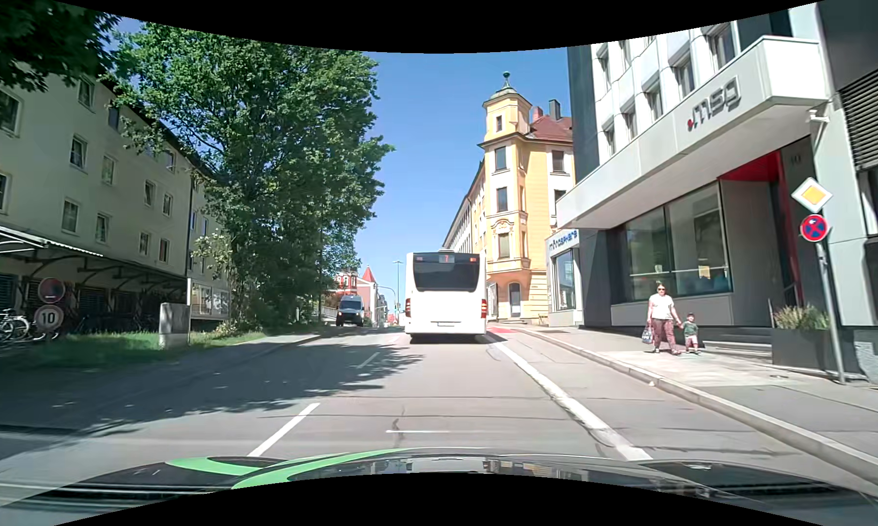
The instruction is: Follow the waypoints while adhering to traffic rules and regulations
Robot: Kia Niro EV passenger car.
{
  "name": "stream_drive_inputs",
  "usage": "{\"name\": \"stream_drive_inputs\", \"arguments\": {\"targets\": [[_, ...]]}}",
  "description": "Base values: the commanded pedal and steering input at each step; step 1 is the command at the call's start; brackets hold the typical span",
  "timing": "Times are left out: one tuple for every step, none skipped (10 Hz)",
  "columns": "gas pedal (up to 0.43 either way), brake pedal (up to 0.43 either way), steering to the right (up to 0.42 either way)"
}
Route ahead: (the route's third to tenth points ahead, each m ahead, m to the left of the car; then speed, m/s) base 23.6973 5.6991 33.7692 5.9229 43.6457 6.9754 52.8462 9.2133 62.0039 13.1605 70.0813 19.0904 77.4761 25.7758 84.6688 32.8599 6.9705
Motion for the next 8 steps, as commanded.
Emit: {"name": "stream_drive_inputs", "arguments": {"targets": [[0.169, 0.000, -0.005], [0.169, 0.000, -0.004], [0.169, 0.000, -0.003], [0.169, 0.000, -0.003], [0.169, 0.000, -0.003], [0.169, 0.000, -0.004], [0.169, 0.000, -0.003], [0.169, 0.000, -0.003]]}}
